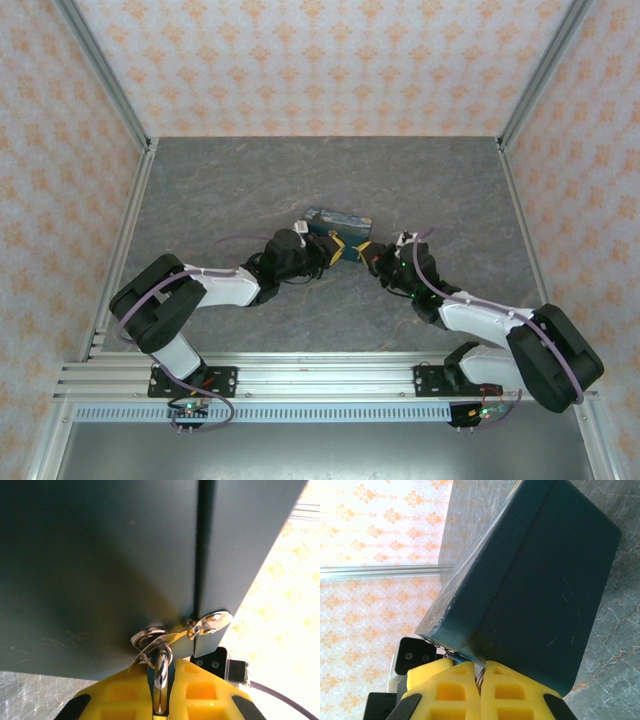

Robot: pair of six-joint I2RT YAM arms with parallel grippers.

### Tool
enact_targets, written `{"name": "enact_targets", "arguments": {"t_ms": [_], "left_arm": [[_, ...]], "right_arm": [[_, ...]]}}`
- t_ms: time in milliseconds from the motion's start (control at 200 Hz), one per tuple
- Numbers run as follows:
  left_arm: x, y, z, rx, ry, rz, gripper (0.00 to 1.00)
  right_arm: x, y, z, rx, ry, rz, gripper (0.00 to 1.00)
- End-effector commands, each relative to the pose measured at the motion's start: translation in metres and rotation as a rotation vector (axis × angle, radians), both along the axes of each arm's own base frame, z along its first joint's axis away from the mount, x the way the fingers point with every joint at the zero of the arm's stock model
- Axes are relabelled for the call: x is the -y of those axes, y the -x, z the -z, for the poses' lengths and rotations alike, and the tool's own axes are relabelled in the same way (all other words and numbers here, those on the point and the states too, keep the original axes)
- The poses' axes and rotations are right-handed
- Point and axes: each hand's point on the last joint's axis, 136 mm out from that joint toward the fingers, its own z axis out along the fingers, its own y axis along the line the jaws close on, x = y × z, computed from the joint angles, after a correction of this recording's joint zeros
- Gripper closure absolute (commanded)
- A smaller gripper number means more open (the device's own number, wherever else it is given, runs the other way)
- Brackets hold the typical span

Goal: Unlock the padlock with the key

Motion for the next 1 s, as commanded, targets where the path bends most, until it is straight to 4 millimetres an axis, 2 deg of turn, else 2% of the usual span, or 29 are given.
{"name": "enact_targets", "arguments": {"t_ms": [0,165,535,996], "left_arm": [[0.008,0.005,-0.022,0.049,0.053,0.039,1.0],[0.008,0.005,-0.022,0.049,0.053,0.039,1.0],[0.009,0.005,-0.024,0.052,0.051,0.042,1.0],[0.011,0.005,-0.026,0.054,0.059,0.046,1.0]], "right_arm": [[-0.008,-0.001,-0.003,-0.002,0.003,-0.011,1.0],[-0.016,0.001,-0.004,0.0,0.003,-0.032,1.0],[-0.012,-0.004,-0.005,0.01,0.008,0.003,1.0],[-0.017,-0.012,-0.011,0.021,0.004,0.0,1.0]]}}
